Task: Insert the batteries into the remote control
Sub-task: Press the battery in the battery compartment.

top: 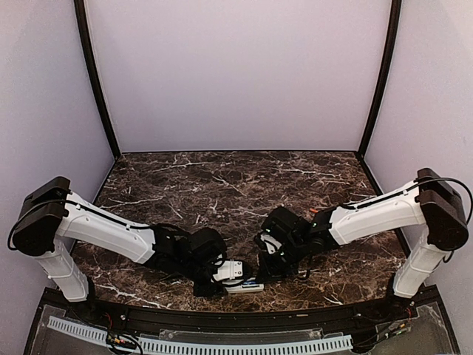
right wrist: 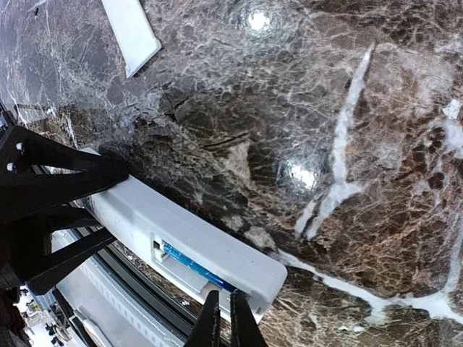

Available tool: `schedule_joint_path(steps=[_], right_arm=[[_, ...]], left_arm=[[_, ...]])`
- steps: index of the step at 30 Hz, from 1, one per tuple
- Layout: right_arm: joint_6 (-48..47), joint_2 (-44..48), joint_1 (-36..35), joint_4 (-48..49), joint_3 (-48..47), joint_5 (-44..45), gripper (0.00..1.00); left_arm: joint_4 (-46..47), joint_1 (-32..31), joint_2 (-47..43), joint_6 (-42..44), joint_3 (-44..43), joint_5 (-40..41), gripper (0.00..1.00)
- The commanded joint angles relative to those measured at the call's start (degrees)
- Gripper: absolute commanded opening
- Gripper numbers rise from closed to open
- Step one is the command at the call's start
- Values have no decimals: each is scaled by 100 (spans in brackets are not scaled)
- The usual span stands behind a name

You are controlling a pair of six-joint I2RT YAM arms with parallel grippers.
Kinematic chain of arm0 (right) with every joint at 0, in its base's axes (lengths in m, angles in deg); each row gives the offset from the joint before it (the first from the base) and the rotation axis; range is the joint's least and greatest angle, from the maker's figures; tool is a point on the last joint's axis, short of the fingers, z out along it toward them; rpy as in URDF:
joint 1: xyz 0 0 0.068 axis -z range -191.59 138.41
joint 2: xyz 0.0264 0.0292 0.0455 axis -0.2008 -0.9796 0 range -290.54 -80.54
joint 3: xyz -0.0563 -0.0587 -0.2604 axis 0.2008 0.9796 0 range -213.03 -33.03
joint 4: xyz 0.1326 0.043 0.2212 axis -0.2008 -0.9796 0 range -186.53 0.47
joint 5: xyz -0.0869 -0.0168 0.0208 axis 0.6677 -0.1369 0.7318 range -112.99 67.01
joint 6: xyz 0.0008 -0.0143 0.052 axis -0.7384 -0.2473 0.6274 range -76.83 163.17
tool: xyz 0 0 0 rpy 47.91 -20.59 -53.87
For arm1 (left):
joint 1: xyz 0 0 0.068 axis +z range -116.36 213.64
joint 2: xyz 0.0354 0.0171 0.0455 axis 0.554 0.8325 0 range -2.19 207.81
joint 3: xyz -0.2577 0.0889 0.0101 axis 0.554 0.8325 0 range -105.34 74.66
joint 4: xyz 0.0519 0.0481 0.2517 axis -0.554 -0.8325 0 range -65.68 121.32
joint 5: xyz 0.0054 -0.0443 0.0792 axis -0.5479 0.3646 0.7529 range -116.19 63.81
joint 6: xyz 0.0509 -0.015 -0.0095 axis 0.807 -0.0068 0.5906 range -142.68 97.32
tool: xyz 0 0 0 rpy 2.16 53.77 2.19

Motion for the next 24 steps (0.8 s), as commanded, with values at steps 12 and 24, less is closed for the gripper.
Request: schedule_joint_path(steps=[12,24], right_arm=[[358,250,-101,-377,-35,316,10],[469,5,-233,-182,-61,246,7]], left_arm=[[-122,-11,133,147,-20,-17,10],[-139,-15,152,147,-28,-37,8]])
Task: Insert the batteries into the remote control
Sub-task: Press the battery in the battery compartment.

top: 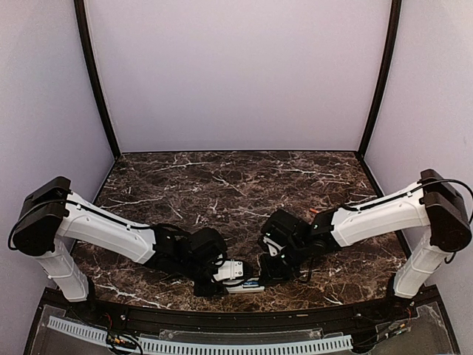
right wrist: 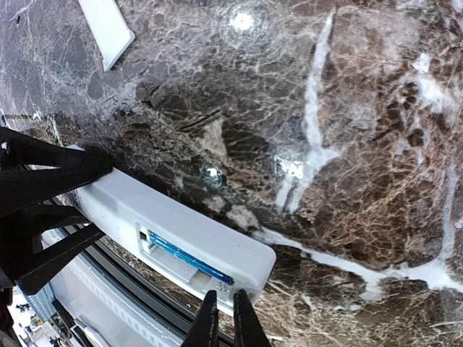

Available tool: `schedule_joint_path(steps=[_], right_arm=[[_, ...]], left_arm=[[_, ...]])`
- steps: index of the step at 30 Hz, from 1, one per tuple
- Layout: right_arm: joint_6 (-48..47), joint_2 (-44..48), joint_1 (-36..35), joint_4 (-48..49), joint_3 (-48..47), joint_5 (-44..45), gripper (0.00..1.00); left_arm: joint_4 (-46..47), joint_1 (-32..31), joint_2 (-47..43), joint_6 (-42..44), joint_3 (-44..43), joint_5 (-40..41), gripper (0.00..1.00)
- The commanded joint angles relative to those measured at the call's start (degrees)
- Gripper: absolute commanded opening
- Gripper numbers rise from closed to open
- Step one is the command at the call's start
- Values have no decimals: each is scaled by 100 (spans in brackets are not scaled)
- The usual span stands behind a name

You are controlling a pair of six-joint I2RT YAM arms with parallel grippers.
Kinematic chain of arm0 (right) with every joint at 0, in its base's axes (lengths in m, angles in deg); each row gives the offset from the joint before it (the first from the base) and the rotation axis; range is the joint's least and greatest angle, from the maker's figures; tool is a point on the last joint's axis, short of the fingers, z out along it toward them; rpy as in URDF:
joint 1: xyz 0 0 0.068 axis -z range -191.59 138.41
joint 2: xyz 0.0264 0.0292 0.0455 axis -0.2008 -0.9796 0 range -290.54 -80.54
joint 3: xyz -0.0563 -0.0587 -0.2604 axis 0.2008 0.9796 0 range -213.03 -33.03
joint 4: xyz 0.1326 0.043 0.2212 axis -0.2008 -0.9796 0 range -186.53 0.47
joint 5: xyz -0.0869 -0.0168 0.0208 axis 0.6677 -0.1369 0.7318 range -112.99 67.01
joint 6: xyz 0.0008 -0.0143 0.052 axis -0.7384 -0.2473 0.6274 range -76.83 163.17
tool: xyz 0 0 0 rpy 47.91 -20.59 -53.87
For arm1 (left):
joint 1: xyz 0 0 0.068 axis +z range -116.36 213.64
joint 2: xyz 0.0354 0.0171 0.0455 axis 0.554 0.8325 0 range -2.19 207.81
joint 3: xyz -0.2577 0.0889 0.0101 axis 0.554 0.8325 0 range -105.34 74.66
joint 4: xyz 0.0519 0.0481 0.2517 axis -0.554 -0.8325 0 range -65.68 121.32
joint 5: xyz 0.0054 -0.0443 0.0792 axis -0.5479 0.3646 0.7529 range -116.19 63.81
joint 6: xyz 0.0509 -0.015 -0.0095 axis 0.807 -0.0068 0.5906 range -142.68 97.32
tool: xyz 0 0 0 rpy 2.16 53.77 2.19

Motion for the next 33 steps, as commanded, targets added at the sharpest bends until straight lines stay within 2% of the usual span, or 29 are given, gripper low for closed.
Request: schedule_joint_path(steps=[1,6,20,25,30,33], right_arm=[[69,-158,-52,171,-63,3,6],[24,-351,-51,307,-115,-85,2],[-171,-569,101,397,-58,54,0],[-1098,-271,156,324,-386,-108,0],[-2092,68,350,26,-740,-748,9],[-2437,188,509,-365,-875,-774,12]], left_arm=[[-180,-13,132,97,-18,-40,8],[-185,-11,131,88,-31,-34,7],[-222,-11,140,135,-45,-49,6],[-298,-7,152,319,-69,-124,6],[-489,42,225,566,-177,-284,7],[-658,58,283,744,-227,-255,10]])
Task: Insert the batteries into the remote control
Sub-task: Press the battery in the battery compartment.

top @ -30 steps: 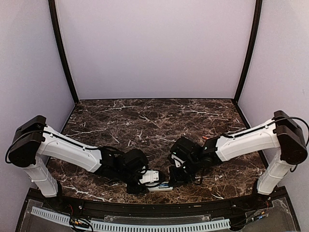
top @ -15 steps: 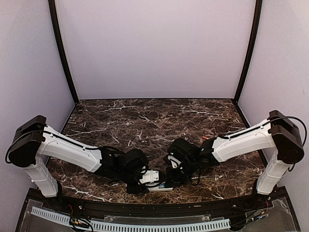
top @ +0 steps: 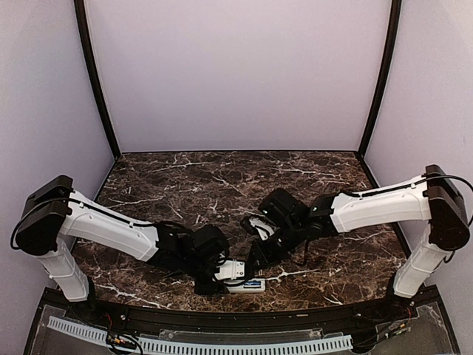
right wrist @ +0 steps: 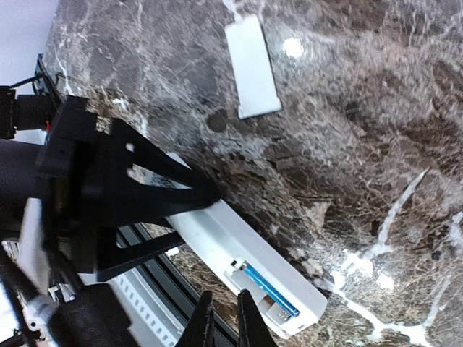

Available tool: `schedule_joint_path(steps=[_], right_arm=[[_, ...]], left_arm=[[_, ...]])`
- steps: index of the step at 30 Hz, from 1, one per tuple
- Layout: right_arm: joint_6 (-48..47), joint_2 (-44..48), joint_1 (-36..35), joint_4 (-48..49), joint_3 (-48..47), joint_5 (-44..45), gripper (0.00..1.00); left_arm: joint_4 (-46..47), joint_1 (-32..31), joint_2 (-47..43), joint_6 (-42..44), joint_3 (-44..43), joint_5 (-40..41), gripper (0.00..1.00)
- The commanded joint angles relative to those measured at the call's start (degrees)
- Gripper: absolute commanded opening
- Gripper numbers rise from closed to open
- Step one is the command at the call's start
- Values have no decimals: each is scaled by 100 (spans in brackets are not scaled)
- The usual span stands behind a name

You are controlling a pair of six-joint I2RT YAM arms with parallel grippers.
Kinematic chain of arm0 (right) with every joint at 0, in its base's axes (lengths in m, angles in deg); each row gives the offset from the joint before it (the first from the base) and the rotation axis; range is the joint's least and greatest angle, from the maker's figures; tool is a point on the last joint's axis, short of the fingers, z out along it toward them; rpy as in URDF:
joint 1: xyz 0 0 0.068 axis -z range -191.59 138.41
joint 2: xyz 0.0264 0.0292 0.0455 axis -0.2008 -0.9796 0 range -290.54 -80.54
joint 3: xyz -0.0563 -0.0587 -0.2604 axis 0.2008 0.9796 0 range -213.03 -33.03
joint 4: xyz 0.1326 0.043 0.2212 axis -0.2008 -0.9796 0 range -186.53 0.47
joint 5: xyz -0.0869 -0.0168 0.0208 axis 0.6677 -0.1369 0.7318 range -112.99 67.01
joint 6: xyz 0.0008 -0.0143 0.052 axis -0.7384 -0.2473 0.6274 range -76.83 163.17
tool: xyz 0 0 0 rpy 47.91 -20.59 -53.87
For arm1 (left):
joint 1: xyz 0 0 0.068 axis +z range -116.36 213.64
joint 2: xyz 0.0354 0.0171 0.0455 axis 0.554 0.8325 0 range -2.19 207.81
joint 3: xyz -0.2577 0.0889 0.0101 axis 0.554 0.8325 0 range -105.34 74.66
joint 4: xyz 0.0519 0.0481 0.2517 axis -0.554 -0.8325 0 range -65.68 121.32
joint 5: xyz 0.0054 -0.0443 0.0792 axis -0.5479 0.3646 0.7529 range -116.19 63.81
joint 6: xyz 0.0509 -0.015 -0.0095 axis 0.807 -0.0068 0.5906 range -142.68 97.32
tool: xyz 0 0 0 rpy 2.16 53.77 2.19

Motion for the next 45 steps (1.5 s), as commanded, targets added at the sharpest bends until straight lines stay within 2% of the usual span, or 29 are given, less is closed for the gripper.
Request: schedule_joint_path(steps=[1,3,7,9,13,19,20,22,25,28,31,45], right_arm=[[-959,342,274,-606,-291,-191,13],[-1181,393,397,-829,-391,-89,16],[-1829,381,522,-1264,-567,304,28],[-2192,333,578,-1447,-637,487,33],[-3119,118,618,-1766,-936,673,40],[-4930,-114,617,-2080,-1132,467,45],[-5221,-103,613,-2059,-1061,410,46],[-5927,-78,573,-1972,-835,284,56],[-6528,-217,336,-1910,-799,87,57],[-6717,-503,100,-1815,-941,123,56],[-6771,-773,12,-1748,-1029,201,55],[-6695,-1030,-50,-1762,-1017,32,39]], left_arm=[[-554,0,223,493,-101,-151,11],[-763,8,291,587,-180,-207,18],[-985,9,273,639,-285,-283,55],[-1028,9,161,662,-308,-263,66],[-962,9,-196,719,-275,-155,77],[-824,9,-1022,491,3,-40,80],[-818,9,-1266,404,109,-22,80],[-698,9,-1696,267,335,81,80],[-396,9,-2245,98,704,485,80],[39,28,-2763,68,1133,847,84],[190,70,-2907,147,1311,986,86],[121,97,-2500,233,1211,1028,85]])
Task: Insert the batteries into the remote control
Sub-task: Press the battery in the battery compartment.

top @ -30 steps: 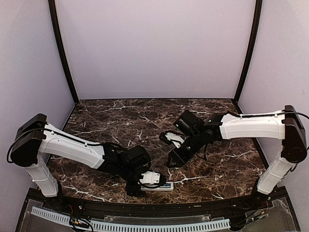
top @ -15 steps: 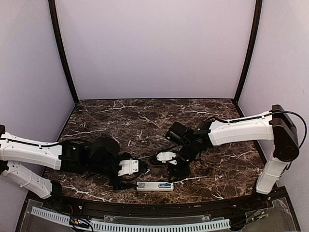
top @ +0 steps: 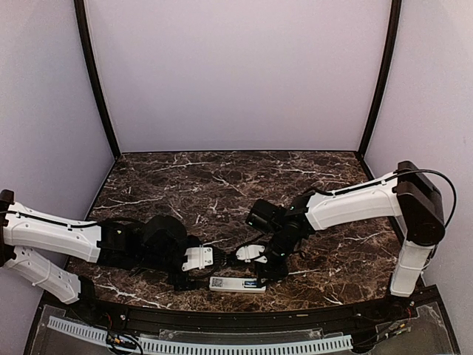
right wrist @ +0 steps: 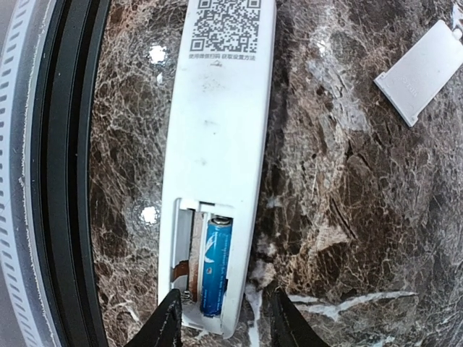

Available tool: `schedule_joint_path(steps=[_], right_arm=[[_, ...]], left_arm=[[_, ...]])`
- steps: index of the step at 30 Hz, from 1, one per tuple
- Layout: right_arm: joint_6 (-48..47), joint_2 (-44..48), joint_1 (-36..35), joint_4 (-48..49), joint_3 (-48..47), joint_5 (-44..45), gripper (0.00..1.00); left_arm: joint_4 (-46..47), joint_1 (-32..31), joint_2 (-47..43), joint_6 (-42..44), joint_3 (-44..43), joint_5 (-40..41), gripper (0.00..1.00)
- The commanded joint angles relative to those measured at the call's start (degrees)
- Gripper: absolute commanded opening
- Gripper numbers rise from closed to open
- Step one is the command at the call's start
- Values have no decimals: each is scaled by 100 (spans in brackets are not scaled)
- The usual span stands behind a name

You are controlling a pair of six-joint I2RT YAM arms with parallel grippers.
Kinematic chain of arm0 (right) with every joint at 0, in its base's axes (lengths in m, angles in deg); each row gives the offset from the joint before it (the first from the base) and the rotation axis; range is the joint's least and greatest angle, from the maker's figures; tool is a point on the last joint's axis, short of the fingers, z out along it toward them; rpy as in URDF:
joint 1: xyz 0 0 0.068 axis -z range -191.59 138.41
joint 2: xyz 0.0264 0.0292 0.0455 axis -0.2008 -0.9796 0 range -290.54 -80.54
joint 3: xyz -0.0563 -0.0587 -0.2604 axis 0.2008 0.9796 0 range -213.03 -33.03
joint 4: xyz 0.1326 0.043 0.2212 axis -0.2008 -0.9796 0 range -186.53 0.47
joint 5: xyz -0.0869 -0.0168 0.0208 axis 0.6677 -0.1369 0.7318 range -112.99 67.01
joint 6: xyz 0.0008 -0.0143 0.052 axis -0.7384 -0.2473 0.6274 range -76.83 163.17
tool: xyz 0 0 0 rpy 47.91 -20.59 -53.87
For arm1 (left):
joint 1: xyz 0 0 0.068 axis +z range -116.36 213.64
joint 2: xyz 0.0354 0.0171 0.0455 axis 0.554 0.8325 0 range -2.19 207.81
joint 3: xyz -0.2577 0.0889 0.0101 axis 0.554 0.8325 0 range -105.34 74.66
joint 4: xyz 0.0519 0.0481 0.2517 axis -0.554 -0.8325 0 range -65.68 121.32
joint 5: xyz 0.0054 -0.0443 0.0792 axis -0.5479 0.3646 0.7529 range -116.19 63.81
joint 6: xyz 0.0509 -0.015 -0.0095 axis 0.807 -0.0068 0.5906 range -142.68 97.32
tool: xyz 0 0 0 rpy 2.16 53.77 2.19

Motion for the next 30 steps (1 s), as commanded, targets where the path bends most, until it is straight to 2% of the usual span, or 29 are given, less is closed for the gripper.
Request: schedule_joint_path(steps=[1,7,30], right_arm=[[-14,-71,-57,39,-104,-64,38],[-20,-122,-63,87,-130,-69,29],[268,-338,-169,218,-134,345,8]], left_arm=[[24,27,13,48,-19,45,85],[-5,27,97,71,-40,62,85],[-100,27,313,178,-105,90,84]])
